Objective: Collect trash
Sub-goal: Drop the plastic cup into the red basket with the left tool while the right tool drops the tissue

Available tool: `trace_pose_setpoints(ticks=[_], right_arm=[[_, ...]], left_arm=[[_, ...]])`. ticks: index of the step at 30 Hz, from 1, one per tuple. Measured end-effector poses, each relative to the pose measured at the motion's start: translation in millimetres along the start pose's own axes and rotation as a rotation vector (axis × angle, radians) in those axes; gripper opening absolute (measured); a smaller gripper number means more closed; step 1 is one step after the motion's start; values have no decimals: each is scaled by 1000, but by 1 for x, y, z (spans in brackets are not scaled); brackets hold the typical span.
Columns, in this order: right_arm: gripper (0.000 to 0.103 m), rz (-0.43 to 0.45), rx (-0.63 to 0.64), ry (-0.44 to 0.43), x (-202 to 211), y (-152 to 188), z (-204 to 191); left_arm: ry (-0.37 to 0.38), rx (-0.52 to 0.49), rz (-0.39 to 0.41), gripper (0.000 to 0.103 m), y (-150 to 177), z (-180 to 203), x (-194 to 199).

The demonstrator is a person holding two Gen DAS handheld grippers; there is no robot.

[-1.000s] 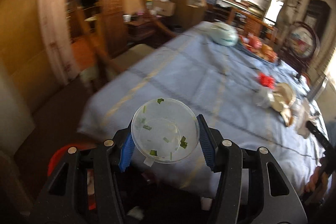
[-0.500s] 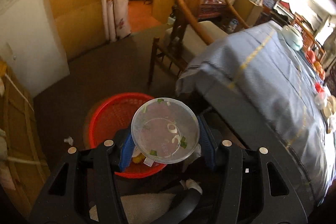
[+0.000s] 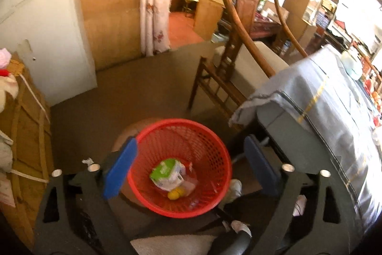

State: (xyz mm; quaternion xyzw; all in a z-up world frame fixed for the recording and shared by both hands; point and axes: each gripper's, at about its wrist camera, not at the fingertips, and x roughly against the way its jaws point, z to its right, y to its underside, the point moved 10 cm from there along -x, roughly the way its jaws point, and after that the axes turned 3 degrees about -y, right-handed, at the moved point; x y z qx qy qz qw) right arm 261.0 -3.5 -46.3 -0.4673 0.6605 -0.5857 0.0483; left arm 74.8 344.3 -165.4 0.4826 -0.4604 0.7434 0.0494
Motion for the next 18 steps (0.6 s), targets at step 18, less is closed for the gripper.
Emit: trace_pose_setpoints(ticks=[18], right_arm=[[18,-342,197,-284,-137,56,-167]], left_arm=[[-104,228,-21,95,-10,-79,-24]])
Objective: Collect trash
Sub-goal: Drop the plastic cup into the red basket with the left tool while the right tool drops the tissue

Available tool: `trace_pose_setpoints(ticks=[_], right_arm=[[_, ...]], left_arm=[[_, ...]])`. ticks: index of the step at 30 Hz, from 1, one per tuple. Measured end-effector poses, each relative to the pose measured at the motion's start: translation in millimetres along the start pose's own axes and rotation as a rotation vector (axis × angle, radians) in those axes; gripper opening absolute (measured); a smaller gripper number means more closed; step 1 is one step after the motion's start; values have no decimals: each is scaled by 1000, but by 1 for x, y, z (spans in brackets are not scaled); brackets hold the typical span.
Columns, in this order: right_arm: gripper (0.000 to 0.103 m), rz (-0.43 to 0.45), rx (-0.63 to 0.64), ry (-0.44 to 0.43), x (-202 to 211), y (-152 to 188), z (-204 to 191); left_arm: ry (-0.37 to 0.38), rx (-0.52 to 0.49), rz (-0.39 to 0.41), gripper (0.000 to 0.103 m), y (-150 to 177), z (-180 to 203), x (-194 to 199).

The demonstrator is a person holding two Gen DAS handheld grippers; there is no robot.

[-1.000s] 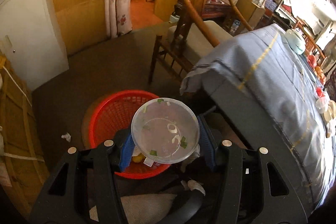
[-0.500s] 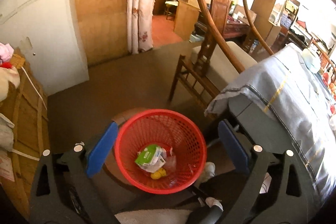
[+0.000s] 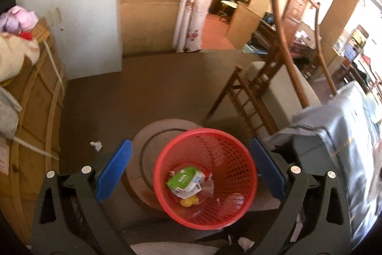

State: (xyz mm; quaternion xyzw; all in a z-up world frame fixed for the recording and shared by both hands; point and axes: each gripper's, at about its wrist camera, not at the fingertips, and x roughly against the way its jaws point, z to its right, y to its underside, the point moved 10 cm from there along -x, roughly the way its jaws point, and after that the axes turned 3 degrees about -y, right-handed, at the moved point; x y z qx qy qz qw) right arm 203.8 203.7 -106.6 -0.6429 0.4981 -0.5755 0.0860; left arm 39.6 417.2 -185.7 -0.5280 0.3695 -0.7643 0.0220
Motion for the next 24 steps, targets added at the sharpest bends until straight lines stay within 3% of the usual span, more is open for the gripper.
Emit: trace_pose_setpoints(ticks=[3,6,9,19,24], right_arm=[[23,-67,34,-30,-35,2,-19],[36,-116,65,-52,-65,5,-35],[38,-135,81,-48,-80,6,-41],[38,-72,30,-24,-56,-3,-14],[45,-13,11,12,-30,-5,-1]], left_arm=[[-31,35,3,95,-4,-17,-4],[-58,56,5,95,-7,-28,-9],[-80,64,4,95,-7,-35,-11],[-79,28,-3,95,-3,-24,-12],[-58,-5,9,95,-1,-11,-3]])
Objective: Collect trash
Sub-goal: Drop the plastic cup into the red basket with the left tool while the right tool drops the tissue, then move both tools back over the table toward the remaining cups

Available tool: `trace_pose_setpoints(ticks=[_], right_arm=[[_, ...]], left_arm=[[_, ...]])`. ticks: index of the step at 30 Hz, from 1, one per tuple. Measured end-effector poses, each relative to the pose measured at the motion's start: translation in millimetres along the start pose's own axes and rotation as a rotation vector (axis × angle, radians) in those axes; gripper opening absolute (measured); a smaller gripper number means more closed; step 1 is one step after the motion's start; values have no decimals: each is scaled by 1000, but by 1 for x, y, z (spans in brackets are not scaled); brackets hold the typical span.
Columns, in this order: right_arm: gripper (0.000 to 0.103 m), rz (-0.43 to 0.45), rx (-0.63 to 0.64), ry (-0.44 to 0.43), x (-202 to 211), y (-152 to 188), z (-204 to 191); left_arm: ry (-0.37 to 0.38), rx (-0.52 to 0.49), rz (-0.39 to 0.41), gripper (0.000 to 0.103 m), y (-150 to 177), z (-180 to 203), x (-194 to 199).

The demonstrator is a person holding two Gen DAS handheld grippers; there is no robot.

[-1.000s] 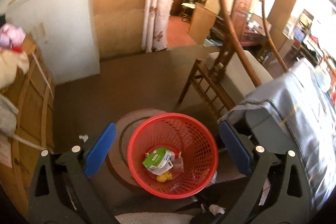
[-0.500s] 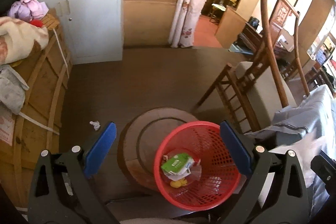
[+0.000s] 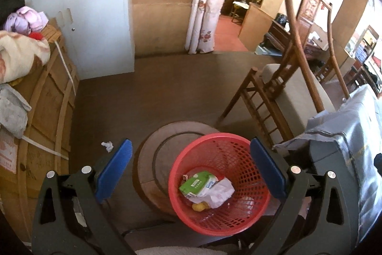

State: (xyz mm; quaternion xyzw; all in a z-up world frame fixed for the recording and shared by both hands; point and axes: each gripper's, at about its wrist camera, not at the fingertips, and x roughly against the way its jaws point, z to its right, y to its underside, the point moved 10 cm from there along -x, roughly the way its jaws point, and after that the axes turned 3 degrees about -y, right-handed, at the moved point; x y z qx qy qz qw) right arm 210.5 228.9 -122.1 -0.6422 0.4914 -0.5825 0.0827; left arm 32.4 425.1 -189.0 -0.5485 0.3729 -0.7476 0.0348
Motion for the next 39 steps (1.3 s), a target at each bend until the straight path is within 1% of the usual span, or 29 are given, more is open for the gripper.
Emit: trace_pose_setpoints(ticks=[3,8,9,13,15,17,19,22,26,28,29,30,31,33,35,39], right_arm=[[48,45,-14,26,21,-1,8],[63,149,-46,81,69,-3,23],[64,173,-53,94,80,-2,26],[80,265,-88,147,126,4,42],[84,322,-114,166,153,9,51],[92,374,-135,199,180,15,60],[97,431,-157,238,211,25,70],[97,492,-199,301,250,43,88],[97,526,-272,387,292,72,117],[98,545,-305,459,313,89,134],[98,557,-324,527,329,100,147],[98,564,-334,567,337,108,155],[98,575,-355,626,351,119,167],[98,589,-393,693,369,137,186],[98,603,-452,725,383,154,207],[98,624,-558,741,396,182,241]], left_arm=[[23,-24,10,95,2,11,9],[64,-82,44,95,6,36,31],[74,-101,56,95,8,42,38],[108,-154,98,95,12,64,62],[127,-179,117,96,14,73,73],[150,-213,141,96,18,86,88],[172,-247,157,96,23,98,100],[222,-308,154,96,35,121,115],[288,-386,138,96,55,152,128],[316,-416,124,96,65,168,131],[337,-436,112,96,72,178,132],[349,-449,103,96,78,185,133],[368,-479,88,96,85,198,134],[394,-546,74,96,100,224,136],[408,-609,75,96,109,245,138],[451,-726,74,96,128,297,143]])
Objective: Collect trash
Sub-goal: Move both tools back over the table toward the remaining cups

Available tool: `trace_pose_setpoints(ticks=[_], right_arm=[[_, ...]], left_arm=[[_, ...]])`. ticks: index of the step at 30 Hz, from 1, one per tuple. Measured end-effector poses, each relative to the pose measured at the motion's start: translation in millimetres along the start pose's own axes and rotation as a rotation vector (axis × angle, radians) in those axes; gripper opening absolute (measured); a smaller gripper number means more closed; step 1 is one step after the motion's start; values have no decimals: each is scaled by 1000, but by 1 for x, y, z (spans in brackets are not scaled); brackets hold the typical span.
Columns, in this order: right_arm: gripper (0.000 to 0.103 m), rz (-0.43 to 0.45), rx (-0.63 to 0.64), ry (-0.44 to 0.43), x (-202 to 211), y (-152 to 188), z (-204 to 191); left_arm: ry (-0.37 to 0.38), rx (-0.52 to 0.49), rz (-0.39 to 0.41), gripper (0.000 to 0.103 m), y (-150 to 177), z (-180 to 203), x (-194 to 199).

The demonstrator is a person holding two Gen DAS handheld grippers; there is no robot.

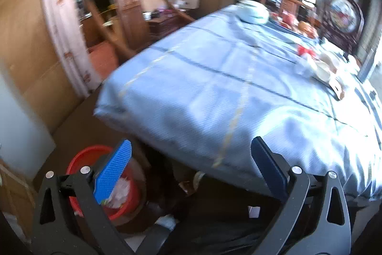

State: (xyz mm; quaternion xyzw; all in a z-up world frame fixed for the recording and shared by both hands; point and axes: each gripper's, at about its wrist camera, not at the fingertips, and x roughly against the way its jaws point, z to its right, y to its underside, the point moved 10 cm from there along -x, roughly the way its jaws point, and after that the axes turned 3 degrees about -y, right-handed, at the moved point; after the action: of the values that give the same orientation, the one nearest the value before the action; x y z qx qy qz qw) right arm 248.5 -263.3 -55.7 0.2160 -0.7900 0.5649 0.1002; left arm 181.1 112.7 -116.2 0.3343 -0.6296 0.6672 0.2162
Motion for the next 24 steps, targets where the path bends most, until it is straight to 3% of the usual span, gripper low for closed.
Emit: trace_pose_setpoints(ticks=[8,15,24], right_arm=[[98,-24,-21,88,-25,0,32],[98,-67,9,94,-45,6,31],[98,-91,-47,56,-51,9,35]], left_arm=[[93,-145,-11,96,-41,78,-35],[136,-243,-37,96,-78,141,-70],[214,-348,-130,96,-89,209,-114]])
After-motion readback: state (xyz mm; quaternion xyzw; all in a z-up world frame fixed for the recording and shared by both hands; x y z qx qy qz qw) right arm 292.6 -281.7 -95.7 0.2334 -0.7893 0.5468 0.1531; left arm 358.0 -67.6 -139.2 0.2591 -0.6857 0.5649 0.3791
